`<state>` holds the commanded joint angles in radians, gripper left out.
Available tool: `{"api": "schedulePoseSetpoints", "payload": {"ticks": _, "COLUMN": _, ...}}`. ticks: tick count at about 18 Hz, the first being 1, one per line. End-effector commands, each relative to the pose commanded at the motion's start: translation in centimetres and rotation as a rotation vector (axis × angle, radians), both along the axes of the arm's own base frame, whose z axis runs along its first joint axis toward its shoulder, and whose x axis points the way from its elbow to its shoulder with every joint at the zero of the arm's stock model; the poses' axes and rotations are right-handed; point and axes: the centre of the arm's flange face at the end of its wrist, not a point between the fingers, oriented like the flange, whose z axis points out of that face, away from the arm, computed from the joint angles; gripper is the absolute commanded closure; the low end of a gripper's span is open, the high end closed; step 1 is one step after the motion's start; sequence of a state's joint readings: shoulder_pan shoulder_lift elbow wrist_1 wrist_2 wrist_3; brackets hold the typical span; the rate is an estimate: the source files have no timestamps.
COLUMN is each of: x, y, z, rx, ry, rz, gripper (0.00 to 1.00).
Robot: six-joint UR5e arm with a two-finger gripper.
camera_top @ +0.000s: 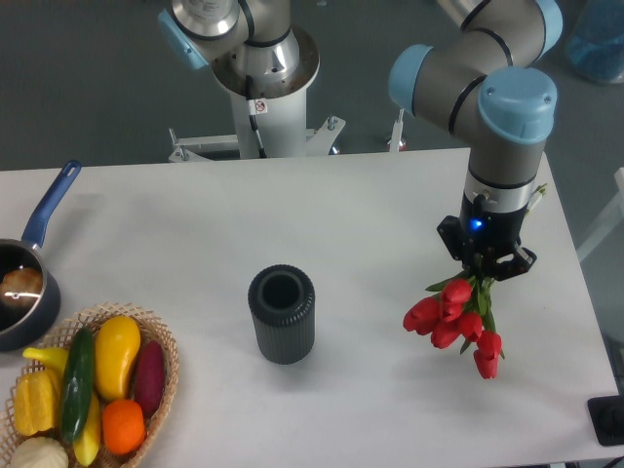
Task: Insert the flowers into the vase
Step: 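Lift the red tulip bunch with the gripper and swing it toward the black vase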
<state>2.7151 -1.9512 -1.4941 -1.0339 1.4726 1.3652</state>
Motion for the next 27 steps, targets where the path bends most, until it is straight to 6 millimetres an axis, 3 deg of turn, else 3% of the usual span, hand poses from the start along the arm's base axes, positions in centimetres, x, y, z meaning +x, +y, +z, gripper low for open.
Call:
{"api": "schedulePoseSetpoints", "payload": {"ticks": 6, "x": -0.1, "y": -0.8, "z": 1.2, "rx": 0.007, "ry": 0.005, "rz": 0.011, "gripper": 0.81}}
{"api": "schedulePoseSetpoints", "payload": {"ticks": 10, "x": -0.2, "y": -1.6, "z": 1.9, "rx": 0.039, "ry": -0.022, "rz": 0.022, "gripper": 0.87}}
{"api": "schedulePoseSetpoints", "payload": {"ticks": 15, "x": 0.6, "y": -2.6, "z": 5.8, "rx": 0.224, "ry": -0.041, "rz": 0.022, "gripper": 0.87}}
{"api": "schedulePoseSetpoints", "payload": {"ticks": 21, "x": 3.8, "y": -1.9, "z": 9.5, "rx": 0.466, "ry": -0.113, "rz": 0.005, "gripper": 0.87}}
{"api": "schedulePoseSetpoints", "payload": {"ticks": 27, "x": 6.8, "y": -1.3, "z": 11.5, "rx": 0.686, "ry": -0.214, "rz": -0.060, "gripper": 0.87}}
